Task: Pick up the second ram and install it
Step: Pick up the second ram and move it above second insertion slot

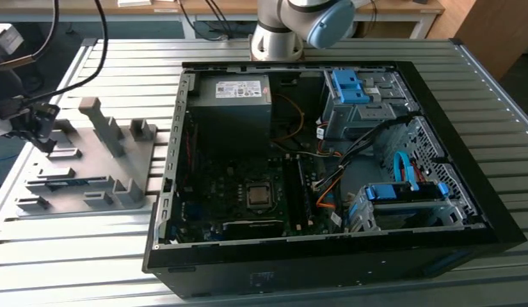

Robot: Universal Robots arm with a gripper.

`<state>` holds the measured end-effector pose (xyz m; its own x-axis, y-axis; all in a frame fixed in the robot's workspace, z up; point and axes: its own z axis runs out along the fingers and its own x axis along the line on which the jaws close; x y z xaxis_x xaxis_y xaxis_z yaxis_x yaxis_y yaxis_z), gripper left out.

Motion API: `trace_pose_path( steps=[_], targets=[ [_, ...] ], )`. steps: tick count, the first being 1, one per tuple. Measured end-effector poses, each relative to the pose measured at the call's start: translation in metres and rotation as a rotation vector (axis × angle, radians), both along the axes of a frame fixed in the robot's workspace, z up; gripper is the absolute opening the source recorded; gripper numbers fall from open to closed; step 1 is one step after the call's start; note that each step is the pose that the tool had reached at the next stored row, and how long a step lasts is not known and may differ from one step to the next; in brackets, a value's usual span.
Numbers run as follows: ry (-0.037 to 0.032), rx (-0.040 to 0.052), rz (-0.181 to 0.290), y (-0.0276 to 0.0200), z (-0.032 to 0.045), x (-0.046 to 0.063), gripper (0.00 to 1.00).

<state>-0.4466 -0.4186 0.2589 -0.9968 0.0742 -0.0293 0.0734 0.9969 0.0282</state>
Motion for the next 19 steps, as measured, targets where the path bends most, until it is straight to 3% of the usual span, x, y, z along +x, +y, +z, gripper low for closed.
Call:
trace_pose_path(
  steps=[7,12,19],
  targets=[
    [0.0006,-0.0064,0.006,-0.0094,-0.0092,0.001,0.1],
    [0.0018,-0.0233,0.016,-0.011,-0.0133,0.004,0.1],
    [0.0029,-0.0243,0.027,-0.0135,-0.0176,0.012,0.1]
  ],
)
